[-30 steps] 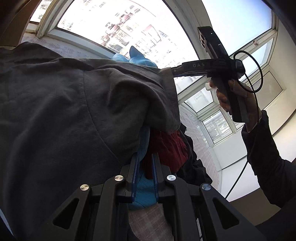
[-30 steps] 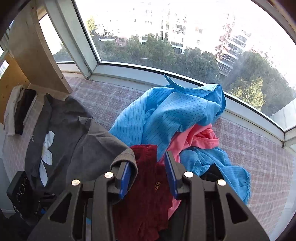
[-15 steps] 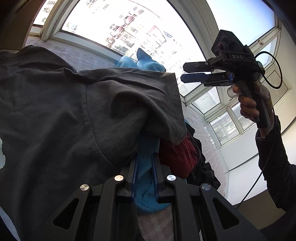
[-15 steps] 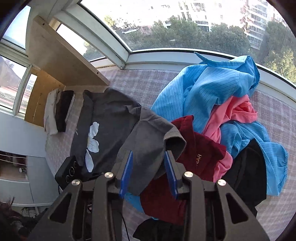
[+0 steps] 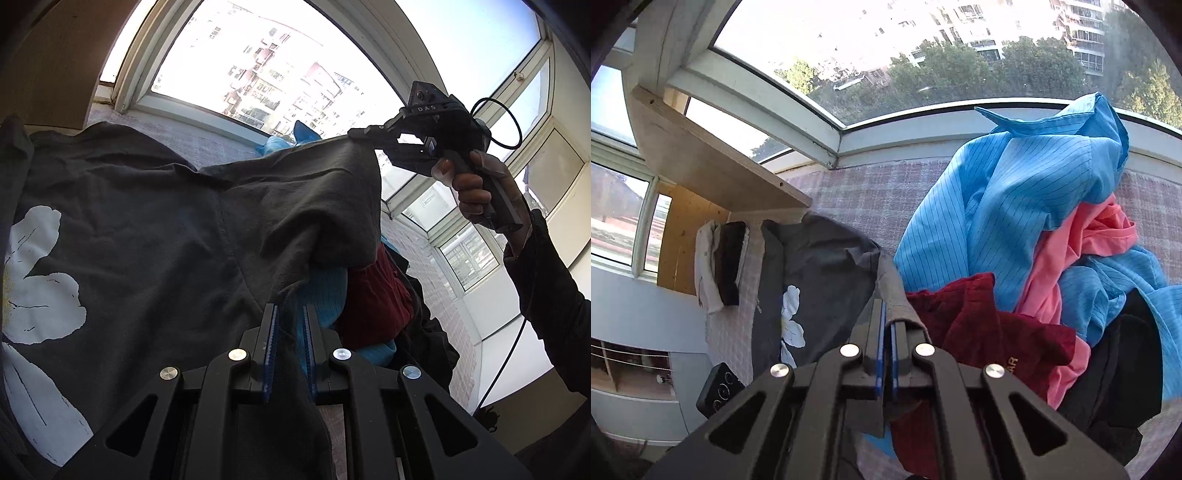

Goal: Fold clothes
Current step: 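Pull the dark grey garment out of the pile with both grippers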

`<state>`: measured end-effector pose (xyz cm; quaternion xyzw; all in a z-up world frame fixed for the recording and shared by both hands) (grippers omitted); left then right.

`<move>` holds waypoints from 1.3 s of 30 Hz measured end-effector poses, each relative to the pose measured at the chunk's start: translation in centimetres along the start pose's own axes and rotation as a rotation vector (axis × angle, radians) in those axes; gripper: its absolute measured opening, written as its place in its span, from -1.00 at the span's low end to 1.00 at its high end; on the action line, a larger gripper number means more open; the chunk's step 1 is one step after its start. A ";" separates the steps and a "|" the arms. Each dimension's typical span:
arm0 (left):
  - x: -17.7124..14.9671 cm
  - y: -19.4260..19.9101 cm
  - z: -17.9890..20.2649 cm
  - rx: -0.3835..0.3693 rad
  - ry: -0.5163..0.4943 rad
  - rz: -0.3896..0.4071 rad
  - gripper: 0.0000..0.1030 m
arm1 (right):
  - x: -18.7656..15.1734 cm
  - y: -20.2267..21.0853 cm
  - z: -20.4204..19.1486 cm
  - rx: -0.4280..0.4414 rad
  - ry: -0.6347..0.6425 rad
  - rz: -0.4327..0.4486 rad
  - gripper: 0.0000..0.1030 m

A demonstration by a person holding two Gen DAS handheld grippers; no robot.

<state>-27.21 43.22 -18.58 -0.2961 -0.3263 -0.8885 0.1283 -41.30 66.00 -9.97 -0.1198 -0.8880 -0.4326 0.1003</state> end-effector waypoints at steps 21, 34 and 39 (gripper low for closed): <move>2.8 -4.5 5.5 0.017 -0.292 -0.014 -0.78 | -9.5 1.0 1.3 -0.006 -0.033 -0.075 -0.46; 4.1 -4.4 9.5 0.059 -0.564 -0.052 -0.78 | -9.5 -0.9 0.7 0.076 0.041 -0.084 -0.92; 3.2 -5.9 13.5 0.179 -0.960 -0.055 -0.69 | -8.5 0.7 -0.5 0.087 0.037 -0.086 -0.92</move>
Point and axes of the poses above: each gripper's, at about its wrist camera, not at the fingertips, and y roughly against the way its jaws point, z to its right, x to its top, the point moved 1 cm from there along -y, roughly the way its jaws point, and after that the axes turned 7 degrees about z, right-handed, at the moved point
